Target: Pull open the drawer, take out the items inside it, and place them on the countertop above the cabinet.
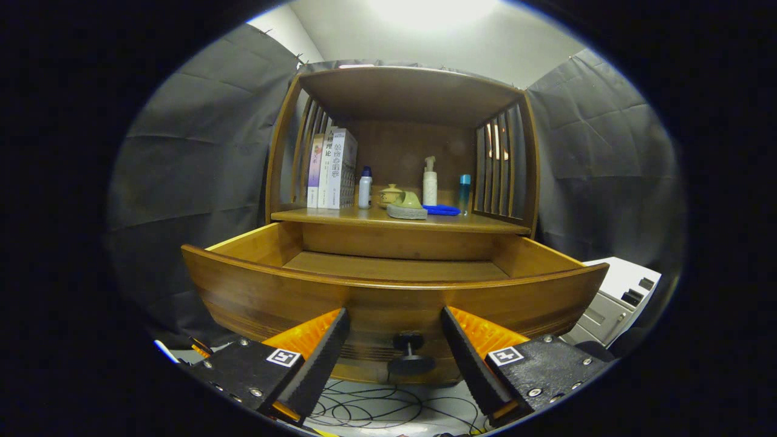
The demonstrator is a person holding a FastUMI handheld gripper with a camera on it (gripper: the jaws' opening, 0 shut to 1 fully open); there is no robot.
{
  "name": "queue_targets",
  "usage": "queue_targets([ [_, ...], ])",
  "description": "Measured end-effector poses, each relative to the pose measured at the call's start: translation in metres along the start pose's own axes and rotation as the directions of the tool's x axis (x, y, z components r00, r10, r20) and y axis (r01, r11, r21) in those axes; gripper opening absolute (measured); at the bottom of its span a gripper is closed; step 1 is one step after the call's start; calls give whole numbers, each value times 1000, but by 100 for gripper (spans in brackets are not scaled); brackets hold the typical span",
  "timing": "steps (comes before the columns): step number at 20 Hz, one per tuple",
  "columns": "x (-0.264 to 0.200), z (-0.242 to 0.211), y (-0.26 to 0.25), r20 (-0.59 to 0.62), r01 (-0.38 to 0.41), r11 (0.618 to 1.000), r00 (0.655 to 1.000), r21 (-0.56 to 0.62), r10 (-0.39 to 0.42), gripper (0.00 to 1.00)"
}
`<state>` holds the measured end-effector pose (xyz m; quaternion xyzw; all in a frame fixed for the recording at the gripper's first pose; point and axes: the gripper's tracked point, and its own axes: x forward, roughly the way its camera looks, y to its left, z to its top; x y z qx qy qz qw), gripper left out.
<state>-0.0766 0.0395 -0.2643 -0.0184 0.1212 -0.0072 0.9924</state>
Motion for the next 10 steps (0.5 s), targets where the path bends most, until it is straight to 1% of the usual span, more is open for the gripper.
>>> queue_targets([
  [2,3,-2,1,-9,-5,1000,1000,-7,5,98],
  [10,18,2,2,-4,-11,1000,1000,-7,11,97],
])
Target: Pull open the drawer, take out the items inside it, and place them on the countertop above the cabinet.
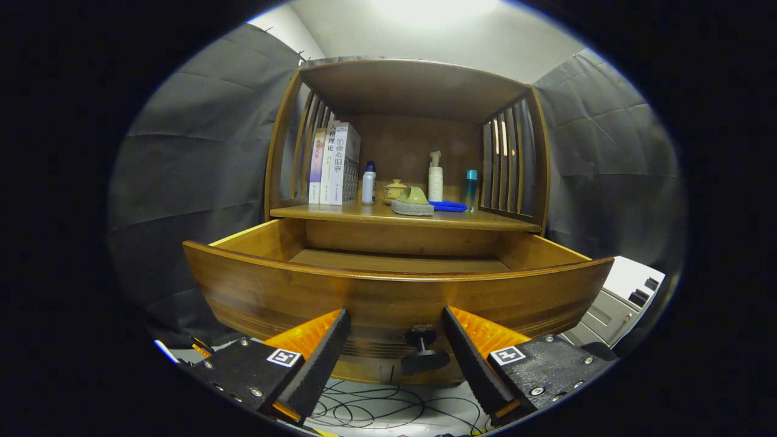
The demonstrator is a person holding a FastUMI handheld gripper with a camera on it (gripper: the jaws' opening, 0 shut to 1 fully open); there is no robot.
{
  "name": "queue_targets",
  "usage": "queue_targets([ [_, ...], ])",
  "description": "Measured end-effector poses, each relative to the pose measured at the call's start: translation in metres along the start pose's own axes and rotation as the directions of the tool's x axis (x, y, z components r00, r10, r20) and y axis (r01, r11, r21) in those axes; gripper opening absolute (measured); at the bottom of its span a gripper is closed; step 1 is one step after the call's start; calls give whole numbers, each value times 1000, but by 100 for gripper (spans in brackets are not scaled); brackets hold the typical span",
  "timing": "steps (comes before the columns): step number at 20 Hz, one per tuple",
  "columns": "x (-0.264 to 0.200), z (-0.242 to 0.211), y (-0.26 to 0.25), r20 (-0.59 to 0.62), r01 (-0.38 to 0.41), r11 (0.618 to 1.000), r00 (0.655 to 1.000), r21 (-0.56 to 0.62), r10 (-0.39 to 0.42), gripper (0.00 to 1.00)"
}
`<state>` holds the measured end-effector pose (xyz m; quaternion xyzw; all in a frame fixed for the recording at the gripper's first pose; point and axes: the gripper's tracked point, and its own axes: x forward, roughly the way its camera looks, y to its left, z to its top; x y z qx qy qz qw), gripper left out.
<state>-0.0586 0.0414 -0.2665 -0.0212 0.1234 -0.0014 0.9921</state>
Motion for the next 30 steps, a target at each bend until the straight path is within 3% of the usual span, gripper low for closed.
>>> queue_targets([
  [30,161,19,1,6,30,998,1000,-64,-29,95],
])
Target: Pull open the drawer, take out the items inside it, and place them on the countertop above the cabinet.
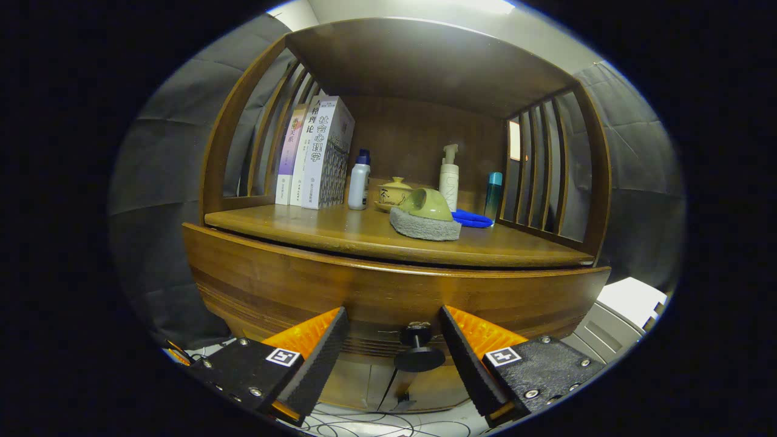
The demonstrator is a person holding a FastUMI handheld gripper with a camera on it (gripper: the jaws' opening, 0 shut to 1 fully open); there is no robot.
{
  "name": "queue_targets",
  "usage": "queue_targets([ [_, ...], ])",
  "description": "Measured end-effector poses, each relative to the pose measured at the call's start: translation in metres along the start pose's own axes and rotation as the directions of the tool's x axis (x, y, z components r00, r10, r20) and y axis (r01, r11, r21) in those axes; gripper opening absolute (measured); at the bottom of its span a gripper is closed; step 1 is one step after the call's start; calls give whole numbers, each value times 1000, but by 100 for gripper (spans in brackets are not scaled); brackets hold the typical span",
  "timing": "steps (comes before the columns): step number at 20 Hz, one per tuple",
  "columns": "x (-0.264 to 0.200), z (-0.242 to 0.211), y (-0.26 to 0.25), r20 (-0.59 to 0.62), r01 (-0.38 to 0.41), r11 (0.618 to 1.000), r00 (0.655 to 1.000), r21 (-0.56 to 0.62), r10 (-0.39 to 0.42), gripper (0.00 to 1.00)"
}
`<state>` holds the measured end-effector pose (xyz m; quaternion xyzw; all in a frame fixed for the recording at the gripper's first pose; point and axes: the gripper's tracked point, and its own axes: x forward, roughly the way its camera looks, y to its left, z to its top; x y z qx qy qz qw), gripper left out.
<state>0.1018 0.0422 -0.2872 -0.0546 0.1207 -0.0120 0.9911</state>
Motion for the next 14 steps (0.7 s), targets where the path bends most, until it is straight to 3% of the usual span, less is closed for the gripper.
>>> queue_targets([
  [10,17,3,-1,-15,-42,997,999,62,43,95],
  [12,11,23,-1,13,-98,990,995,104,97,95],
  [14,6,53,-25,37,-75,992,997,106,71,95],
])
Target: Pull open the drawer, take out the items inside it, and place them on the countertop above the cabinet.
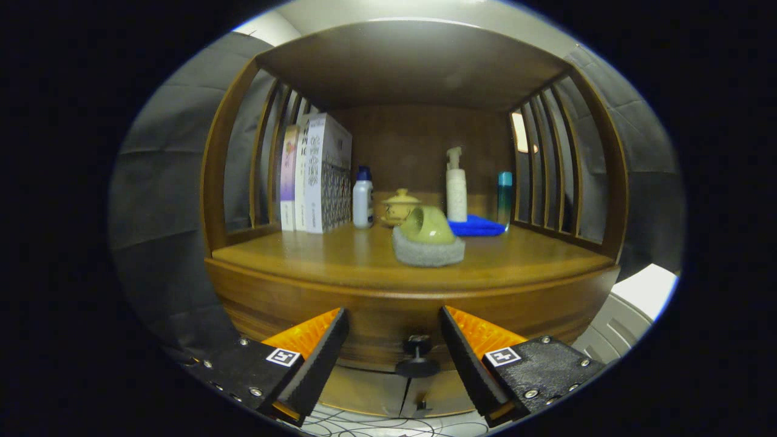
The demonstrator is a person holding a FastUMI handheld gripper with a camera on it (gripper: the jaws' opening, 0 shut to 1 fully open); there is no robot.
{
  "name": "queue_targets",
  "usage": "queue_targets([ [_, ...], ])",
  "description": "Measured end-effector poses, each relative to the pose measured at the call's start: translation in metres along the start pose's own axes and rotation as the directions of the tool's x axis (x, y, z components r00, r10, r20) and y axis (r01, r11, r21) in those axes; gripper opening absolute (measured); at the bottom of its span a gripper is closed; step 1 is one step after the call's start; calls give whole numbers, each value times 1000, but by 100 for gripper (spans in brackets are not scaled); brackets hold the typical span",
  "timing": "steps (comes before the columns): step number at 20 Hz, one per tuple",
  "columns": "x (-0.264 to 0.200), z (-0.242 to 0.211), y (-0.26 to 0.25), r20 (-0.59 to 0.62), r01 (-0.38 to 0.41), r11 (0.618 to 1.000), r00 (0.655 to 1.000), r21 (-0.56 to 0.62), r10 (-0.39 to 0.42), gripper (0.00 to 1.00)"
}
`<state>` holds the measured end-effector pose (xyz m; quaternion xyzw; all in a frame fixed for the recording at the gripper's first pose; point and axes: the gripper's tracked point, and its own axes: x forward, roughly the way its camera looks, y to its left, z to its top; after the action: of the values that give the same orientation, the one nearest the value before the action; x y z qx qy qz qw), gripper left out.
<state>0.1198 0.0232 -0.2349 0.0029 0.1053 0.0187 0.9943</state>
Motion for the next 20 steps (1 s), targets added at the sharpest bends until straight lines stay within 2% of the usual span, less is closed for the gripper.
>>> queue_targets([
  [4,-28,90,-13,98,-37,999,995,8,36,95],
  [6,-53,137,-22,165,-28,1000,986,-13,30,95],
  [9,-95,180,-21,199,-25,998,979,-58,36,95],
  [13,-144,205,-10,210,-21,994,977,-105,43,95],
  [18,-185,209,-6,200,1,1000,980,-26,4,95],
  [20,-195,212,5,196,-31,1000,980,0,31,95],
])
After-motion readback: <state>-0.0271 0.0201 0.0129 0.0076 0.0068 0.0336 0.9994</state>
